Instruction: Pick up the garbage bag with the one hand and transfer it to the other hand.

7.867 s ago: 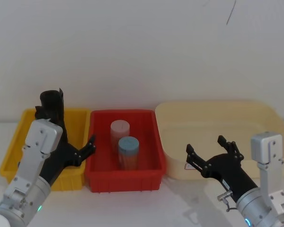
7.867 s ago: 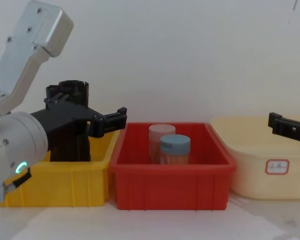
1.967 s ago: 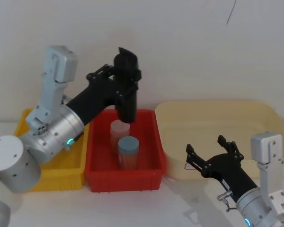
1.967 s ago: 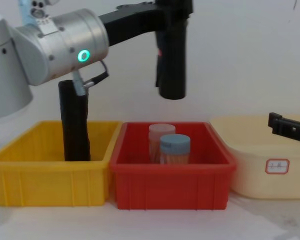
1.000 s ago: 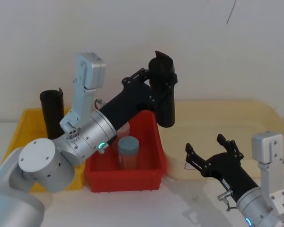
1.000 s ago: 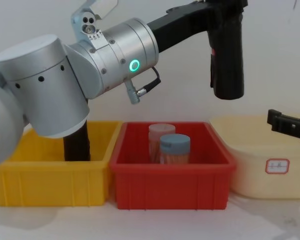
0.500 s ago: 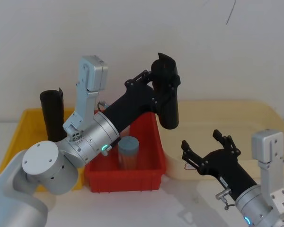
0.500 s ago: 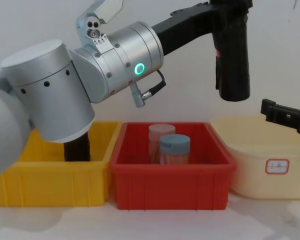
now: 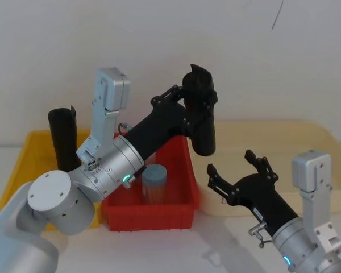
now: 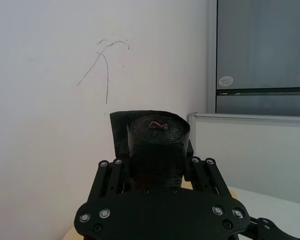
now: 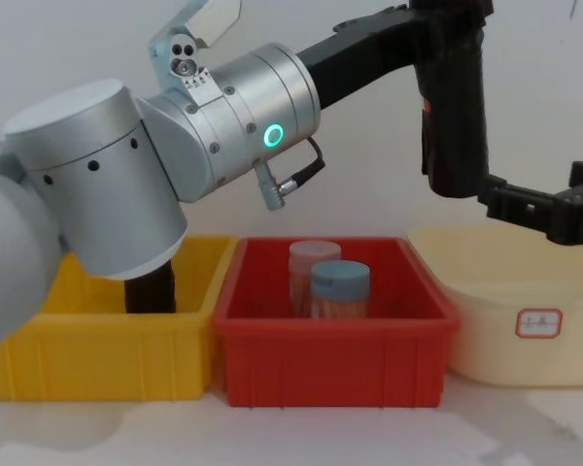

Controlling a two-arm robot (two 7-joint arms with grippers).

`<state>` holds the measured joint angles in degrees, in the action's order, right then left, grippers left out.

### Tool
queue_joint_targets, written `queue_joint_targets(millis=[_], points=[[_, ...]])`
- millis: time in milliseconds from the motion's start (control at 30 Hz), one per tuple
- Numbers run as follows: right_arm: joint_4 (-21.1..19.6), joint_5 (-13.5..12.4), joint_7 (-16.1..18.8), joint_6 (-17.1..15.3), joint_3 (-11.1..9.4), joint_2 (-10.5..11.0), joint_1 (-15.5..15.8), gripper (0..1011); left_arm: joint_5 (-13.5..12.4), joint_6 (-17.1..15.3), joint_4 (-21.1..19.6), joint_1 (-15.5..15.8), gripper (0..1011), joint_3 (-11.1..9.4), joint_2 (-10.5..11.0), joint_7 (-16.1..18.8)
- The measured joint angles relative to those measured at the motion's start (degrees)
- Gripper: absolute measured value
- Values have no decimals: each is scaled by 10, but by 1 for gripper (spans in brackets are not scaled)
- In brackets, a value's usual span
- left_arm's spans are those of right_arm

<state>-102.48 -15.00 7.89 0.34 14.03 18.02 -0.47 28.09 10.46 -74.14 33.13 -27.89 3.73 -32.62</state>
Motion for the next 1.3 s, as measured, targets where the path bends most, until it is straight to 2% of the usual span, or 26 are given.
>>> queue_joint_targets(millis=[400, 700, 1000, 1300], points=[[18, 22, 0, 12, 14, -17, -22, 1001, 1, 1, 0, 0, 554, -1, -1, 0], [36, 45, 3, 34, 25, -25, -39, 1001, 1, 1, 0, 0, 554, 0, -1, 0], [69, 75, 8, 62, 37, -33, -65, 1000, 1, 1, 0, 0, 554, 0, -1, 0], [102, 93, 10, 75, 43, -44, -90, 1000, 1, 1, 0, 0, 554, 0, -1, 0]])
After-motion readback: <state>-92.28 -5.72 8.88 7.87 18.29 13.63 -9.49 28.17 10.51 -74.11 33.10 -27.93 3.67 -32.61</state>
